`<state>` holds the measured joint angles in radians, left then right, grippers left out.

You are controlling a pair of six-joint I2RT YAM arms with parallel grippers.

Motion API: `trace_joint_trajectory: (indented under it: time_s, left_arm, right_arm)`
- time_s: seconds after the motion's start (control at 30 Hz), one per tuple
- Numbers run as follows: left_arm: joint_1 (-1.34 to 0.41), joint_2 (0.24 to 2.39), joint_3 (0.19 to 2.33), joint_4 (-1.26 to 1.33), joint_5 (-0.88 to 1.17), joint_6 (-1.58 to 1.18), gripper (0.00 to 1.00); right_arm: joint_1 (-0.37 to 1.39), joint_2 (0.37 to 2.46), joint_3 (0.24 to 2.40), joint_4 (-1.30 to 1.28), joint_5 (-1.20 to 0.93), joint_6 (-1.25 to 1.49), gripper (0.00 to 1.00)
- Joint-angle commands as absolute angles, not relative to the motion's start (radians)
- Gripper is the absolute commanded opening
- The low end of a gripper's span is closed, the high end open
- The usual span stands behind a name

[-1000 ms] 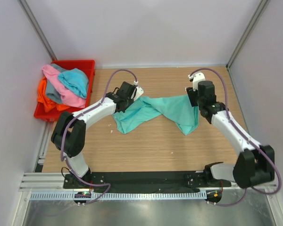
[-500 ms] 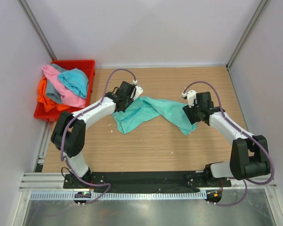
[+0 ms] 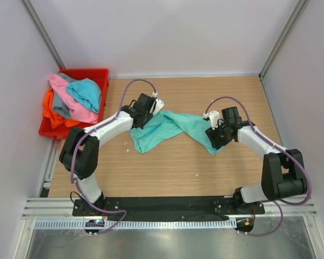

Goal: Fold and stack the t-shirts
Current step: Flatten the tshirt out

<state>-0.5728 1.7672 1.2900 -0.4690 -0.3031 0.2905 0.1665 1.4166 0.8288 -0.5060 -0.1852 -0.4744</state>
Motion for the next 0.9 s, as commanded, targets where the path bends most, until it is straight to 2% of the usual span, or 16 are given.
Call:
trace_joint_trajectory:
  time_s: [0.0, 0.47, 0.87]
  left_arm:
    - [-0.568, 1.773, 1.325, -0.459, -0.296, 0.273, 0.0]
    - [-0.568, 1.778, 1.335, -0.468, -0.293, 0.264, 0.0]
    - [-0.568, 1.77, 1.328, -0.469, -0.299, 0.265, 0.0]
  right_arm:
    - [0.169, 1.378, 0.845, -0.549, -0.215, -0.499, 0.56]
    - [0.169, 1.356, 0.816, -0.595, -0.224, -0.506, 0.55]
    - [0.169, 1.436, 0.839, -0.581, -0.227, -0.5, 0.47]
